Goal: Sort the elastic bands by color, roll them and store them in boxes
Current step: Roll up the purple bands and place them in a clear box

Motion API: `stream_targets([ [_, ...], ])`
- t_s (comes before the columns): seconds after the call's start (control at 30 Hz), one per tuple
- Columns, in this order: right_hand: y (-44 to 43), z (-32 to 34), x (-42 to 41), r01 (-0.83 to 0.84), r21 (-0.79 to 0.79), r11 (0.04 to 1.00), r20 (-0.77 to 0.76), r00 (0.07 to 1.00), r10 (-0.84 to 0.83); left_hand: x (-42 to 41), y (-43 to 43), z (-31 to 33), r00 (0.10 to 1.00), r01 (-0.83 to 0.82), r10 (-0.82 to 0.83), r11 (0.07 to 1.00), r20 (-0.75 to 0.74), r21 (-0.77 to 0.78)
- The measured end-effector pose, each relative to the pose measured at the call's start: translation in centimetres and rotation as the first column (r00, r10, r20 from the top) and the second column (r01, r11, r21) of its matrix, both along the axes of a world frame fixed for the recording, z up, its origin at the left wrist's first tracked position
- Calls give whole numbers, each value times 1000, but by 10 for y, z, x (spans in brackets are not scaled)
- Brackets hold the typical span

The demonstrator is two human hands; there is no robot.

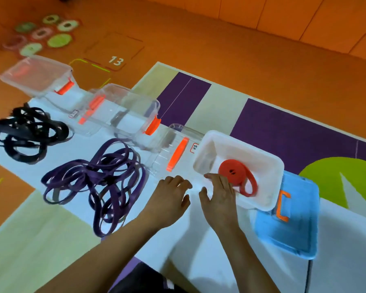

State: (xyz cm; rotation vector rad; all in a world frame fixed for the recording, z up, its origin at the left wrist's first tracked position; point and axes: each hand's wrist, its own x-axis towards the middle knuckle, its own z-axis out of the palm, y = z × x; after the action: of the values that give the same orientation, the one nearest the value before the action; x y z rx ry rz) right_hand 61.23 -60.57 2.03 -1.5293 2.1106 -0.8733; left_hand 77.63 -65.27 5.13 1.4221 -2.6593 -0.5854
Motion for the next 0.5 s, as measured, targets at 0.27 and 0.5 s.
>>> stream_targets([
  [0.27, 10, -2, 109, -236, 198, 951, 47, 972, 232, 129, 61, -13, 988, -157, 157, 987, -3, 19],
  [0.5, 13, -2, 216, -272, 291, 917, 80, 962, 260, 238, 87, -21, 986, -169, 168, 984, 18, 61],
])
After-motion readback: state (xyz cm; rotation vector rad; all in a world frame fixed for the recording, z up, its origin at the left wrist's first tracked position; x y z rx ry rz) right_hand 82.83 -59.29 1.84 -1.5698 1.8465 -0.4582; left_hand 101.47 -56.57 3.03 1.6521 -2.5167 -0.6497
